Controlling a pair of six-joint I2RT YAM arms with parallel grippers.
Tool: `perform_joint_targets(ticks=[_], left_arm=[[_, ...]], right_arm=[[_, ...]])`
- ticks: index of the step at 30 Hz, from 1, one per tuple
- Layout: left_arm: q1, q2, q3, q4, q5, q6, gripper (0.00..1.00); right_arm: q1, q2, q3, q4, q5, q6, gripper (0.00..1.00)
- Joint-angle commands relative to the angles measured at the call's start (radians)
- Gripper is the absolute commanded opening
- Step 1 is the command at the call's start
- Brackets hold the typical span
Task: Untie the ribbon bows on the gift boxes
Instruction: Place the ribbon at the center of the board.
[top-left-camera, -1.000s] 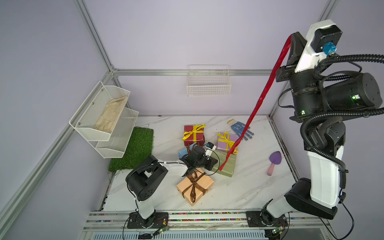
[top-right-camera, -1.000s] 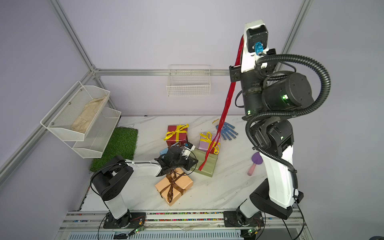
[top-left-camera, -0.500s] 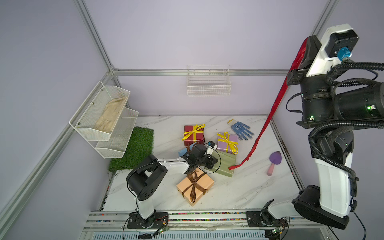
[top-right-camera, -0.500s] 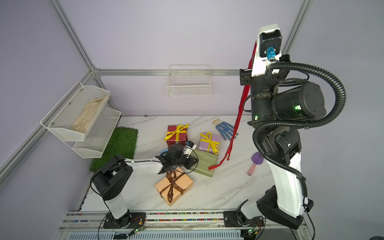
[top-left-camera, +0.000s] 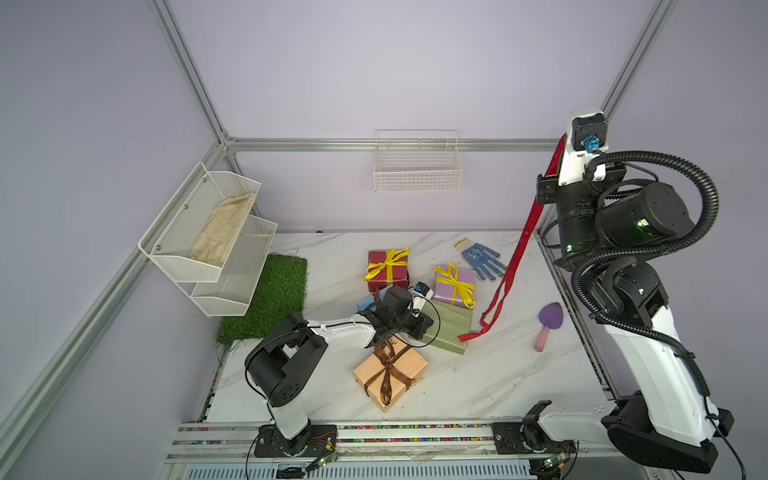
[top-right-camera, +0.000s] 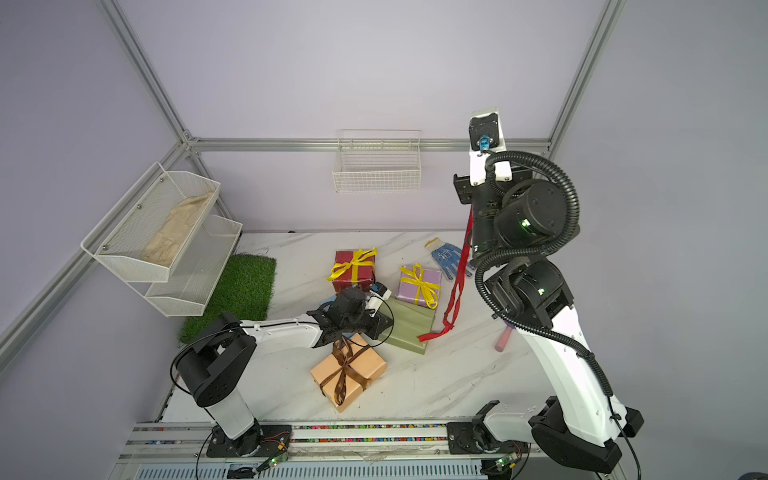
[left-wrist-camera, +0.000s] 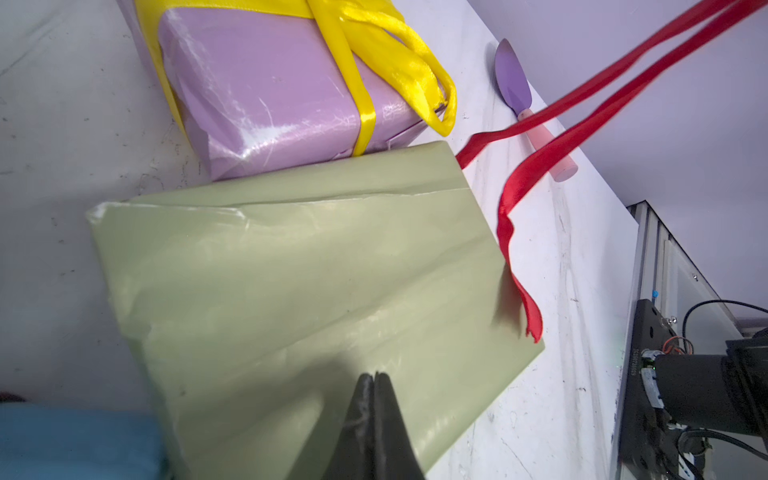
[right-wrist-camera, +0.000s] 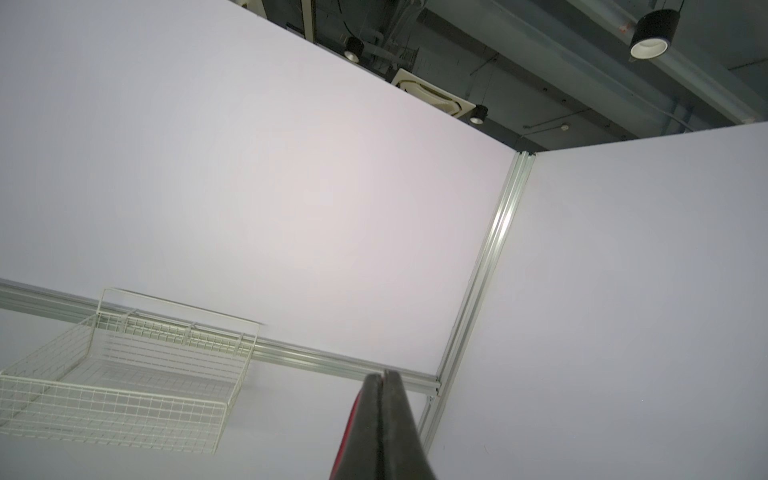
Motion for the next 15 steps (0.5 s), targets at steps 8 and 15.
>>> perform_joint_targets(ticks=[8,15], left_arm=[[0.002,-0.186,0.082,-0.133,-0.067,0.075,0.00],[0.011,-0.259,0.060,-0.184,-0.108,0.093,0.00]], right_arm=[[-0.332,-0.060,-0.277,0.049,0.077,0.243,0.00],[-0.461,-0.057,-0.471,-0.013,0.017,0.467,0.00]])
